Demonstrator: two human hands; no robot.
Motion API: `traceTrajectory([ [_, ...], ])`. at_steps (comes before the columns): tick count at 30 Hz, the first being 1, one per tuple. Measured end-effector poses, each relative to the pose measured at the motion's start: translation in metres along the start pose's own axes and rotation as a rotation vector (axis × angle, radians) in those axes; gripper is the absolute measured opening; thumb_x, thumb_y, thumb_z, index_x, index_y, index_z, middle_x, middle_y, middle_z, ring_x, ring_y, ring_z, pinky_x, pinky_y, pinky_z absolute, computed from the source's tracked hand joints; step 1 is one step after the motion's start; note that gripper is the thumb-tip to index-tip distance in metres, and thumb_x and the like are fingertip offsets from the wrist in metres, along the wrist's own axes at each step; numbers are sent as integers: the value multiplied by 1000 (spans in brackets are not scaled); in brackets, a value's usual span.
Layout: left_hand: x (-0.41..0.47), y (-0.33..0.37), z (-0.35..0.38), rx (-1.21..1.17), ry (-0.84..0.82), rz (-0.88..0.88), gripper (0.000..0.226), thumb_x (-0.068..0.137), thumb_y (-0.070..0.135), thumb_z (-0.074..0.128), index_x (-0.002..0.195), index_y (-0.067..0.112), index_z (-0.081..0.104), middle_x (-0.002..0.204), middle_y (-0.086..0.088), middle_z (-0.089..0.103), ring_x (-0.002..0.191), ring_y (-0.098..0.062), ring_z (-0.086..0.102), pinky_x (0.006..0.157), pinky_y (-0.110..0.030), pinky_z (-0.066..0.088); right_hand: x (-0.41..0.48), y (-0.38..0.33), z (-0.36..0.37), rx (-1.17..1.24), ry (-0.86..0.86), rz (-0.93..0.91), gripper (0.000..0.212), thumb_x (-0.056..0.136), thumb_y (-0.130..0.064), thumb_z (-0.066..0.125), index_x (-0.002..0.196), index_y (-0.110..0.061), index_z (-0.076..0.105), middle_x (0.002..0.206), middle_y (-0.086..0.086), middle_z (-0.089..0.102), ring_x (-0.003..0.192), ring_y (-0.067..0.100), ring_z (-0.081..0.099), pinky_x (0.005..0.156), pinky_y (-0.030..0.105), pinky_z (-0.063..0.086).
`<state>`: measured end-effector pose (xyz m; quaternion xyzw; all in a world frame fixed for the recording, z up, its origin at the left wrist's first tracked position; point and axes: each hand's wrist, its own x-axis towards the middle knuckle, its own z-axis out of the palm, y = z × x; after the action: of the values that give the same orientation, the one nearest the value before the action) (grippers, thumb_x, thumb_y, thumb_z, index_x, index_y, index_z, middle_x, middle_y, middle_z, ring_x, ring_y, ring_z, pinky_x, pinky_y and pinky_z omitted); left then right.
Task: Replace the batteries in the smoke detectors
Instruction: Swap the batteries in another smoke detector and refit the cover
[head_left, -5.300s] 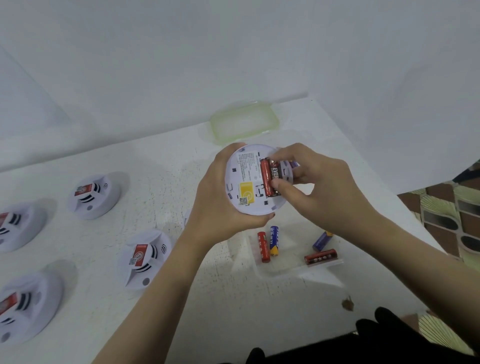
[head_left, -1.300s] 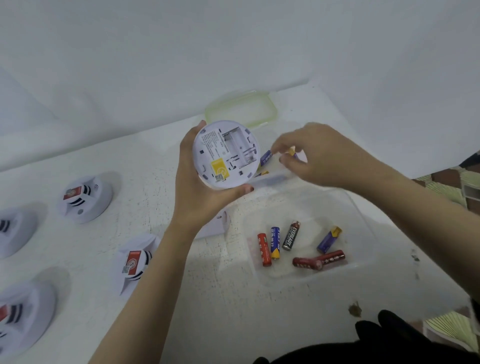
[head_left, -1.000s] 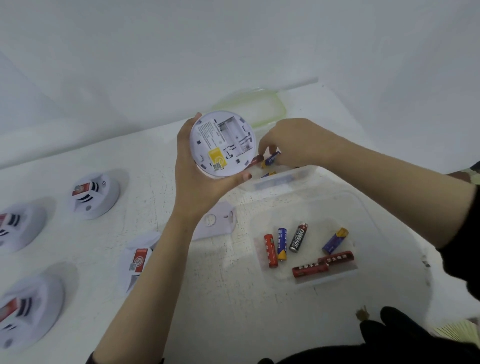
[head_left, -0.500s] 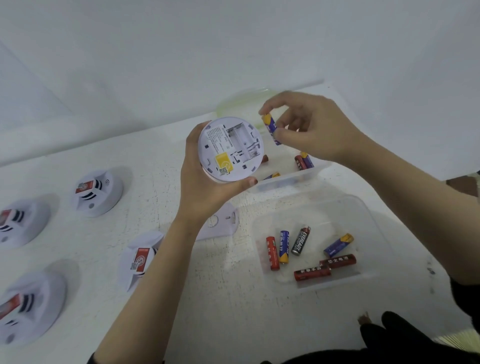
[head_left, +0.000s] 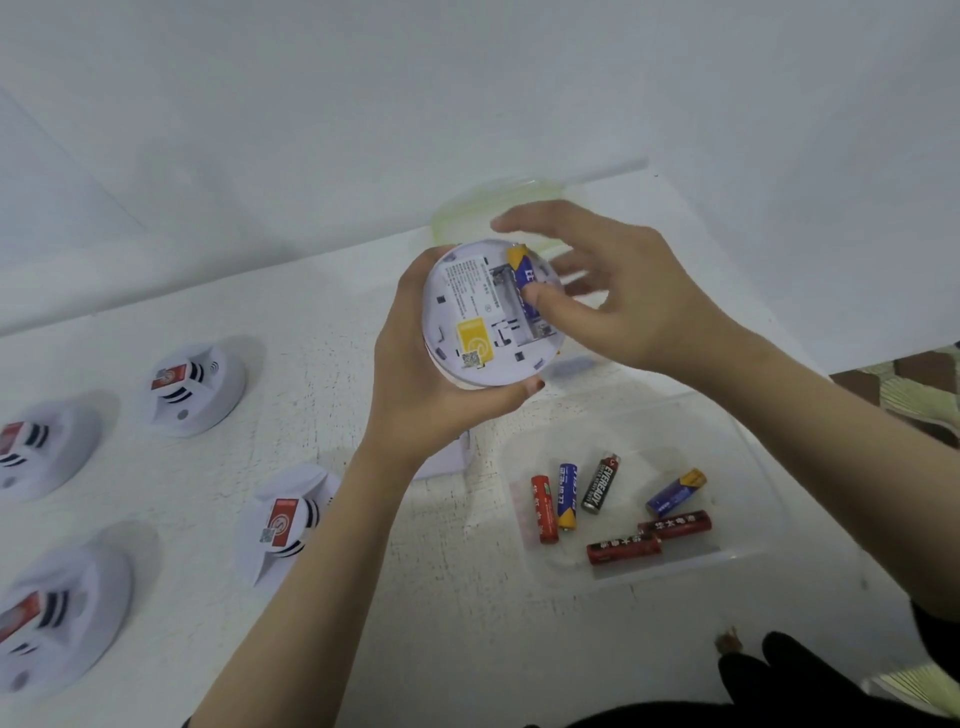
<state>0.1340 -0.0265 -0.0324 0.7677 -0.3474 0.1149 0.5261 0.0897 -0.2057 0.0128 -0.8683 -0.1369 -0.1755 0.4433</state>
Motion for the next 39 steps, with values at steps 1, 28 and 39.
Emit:
traceTrajectory([
  [1,0,0,0,0,-1,11,79,59,31,82,126,29,38,119,42,49,113,13,50,91,-7,42,-1,-2,0,52,-19,19,37,88,-5,56,121,-21,56,117,-11,59,94,11,64,71,17,54],
  [28,10,-5,-4,-88,62,34,87,60,32,84,131,13,38,127,17,50,121,-5,52,100,-27,44,1,5,-4,253,-7,5,35,88,-1,49,121,-10,58,120,-5,60,105,5,63,81,16,51],
  [39,16,-21,-6,-100,51,-93,93,60,27,85,133,-2,35,129,9,49,120,1,51,97,-20,45,23,38,-24,-1058,-485,212,30,84,-31,59,114,-29,66,95,-11,64,103,16,59,69,27,38],
])
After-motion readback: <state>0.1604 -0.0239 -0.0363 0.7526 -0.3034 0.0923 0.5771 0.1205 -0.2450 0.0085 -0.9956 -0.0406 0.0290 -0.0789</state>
